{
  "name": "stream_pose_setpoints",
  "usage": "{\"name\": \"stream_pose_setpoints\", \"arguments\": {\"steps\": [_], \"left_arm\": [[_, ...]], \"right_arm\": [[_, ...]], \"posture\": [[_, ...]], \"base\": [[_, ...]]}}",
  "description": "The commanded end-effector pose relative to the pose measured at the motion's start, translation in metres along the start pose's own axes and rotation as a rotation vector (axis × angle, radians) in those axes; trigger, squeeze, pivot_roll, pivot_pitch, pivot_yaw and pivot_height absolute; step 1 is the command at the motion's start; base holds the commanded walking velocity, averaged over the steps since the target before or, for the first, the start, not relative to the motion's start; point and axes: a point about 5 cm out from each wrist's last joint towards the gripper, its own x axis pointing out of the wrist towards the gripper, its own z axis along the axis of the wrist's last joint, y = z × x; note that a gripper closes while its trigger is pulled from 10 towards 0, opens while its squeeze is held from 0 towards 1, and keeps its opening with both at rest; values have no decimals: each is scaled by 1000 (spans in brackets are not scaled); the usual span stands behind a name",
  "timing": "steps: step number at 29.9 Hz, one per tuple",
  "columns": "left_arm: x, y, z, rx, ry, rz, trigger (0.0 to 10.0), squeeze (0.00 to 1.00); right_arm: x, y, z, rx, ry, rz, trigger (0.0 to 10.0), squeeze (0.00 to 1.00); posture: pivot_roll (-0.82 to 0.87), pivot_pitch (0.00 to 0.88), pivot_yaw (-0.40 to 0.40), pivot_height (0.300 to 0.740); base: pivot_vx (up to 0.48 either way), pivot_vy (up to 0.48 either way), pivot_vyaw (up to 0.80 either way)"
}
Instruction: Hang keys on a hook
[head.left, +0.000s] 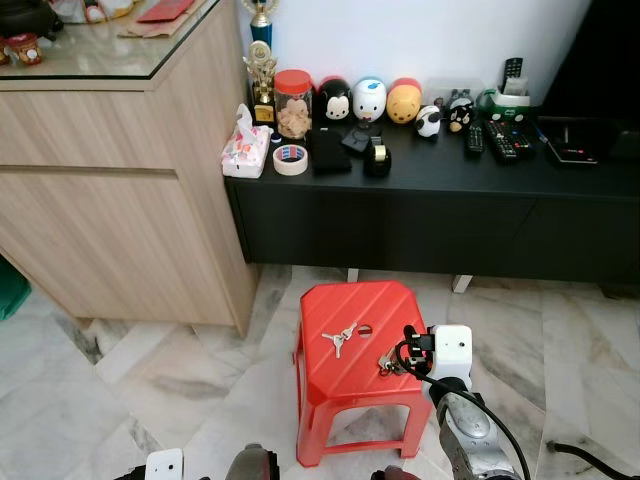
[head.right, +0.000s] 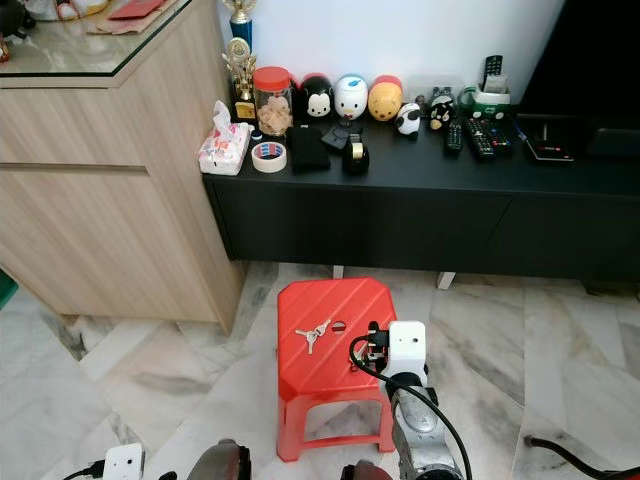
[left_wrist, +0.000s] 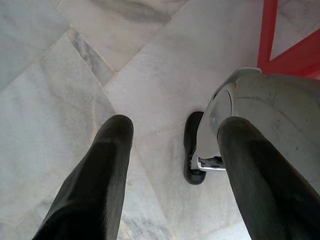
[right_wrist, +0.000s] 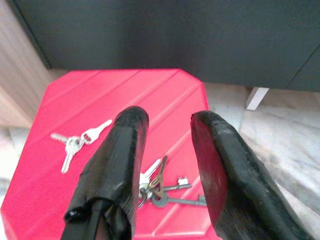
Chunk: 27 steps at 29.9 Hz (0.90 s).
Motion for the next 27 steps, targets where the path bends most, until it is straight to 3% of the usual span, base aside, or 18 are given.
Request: {"name": "stream_pose_setpoints", "arguments": {"steps": [1,27], "left_arm": [[-2,4,-7,1,32,10,10000,0],[-2,3,-5,-31,14,11,10000,0]], "right_arm": [[-2,-1,-3,5,6,9,10000,0],[-4,1,-15,-17,73,22,10000,0]], "posture": [[46,106,-4,639],[44,110,-2,615]], "base": [[0,0,0],[0,0,0]]}}
